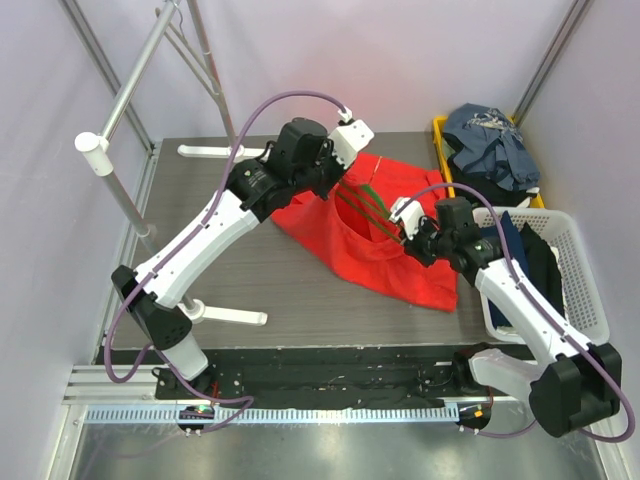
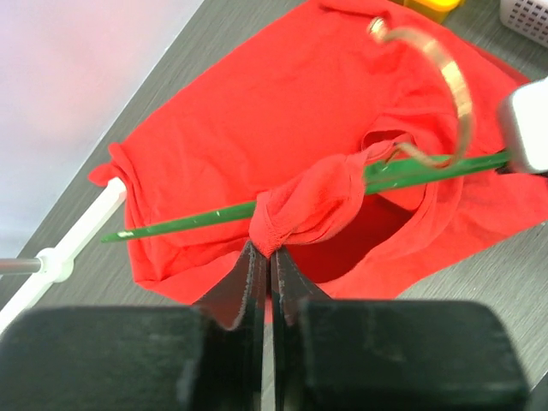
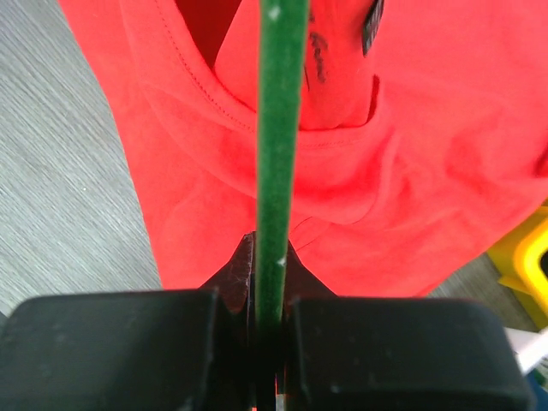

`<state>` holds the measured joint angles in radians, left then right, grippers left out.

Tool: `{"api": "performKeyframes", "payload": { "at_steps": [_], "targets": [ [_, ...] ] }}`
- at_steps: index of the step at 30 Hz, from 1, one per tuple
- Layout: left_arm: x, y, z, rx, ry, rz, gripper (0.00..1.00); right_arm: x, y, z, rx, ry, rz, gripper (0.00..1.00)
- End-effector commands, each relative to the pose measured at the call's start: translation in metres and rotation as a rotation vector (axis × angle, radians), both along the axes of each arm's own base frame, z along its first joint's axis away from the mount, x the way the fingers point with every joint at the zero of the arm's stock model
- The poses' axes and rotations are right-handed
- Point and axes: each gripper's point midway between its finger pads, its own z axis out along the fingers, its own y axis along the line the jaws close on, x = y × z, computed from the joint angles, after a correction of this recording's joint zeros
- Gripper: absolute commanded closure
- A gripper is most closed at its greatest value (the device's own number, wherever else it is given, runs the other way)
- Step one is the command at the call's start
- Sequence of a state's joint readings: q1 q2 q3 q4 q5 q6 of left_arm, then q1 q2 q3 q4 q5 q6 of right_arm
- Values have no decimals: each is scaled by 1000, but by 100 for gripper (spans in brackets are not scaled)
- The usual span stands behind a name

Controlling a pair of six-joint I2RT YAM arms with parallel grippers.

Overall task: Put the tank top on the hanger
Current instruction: Hang the tank top on the hanger.

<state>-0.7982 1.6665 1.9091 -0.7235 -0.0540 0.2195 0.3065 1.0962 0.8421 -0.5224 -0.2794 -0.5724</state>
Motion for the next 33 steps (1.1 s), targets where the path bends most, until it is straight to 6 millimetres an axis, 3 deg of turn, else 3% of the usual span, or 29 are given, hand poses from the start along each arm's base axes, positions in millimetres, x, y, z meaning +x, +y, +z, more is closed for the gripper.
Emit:
{"api": "performKeyframes", "payload": {
  "at_steps": [1,4,6,7,8,11,14,20,27,33],
  "targets": [
    [-7,10,22,-21,-53,8,88,13,3,43,55,-162,-6,99],
    [-6,12,19,-9,-50,12,80,12,2,51,60,-191,-7,99],
    [-7,13,17,1,-48,11,69,11,1,53,64,-195,-10,99],
    [-6,13,17,3,-48,10,62,11,1,55,67,-202,-8,99],
    [-6,13,17,8,-50,7,46,10,1,54,69,-200,-6,99],
    [-6,14,19,11,-57,11,22,9,1,54,73,-200,-5,99],
    [-2,19,30,7,-88,36,12,9,1,53,73,-199,-2,99],
    [7,32,51,-14,-146,74,7,7,-2,51,76,-196,-7,99],
    [-12,12,14,57,-97,-150,16,3,-2,52,95,-183,9,99],
    [-39,-9,-3,65,-38,-380,26,-4,2,50,121,-145,48,99]
  ]
}}
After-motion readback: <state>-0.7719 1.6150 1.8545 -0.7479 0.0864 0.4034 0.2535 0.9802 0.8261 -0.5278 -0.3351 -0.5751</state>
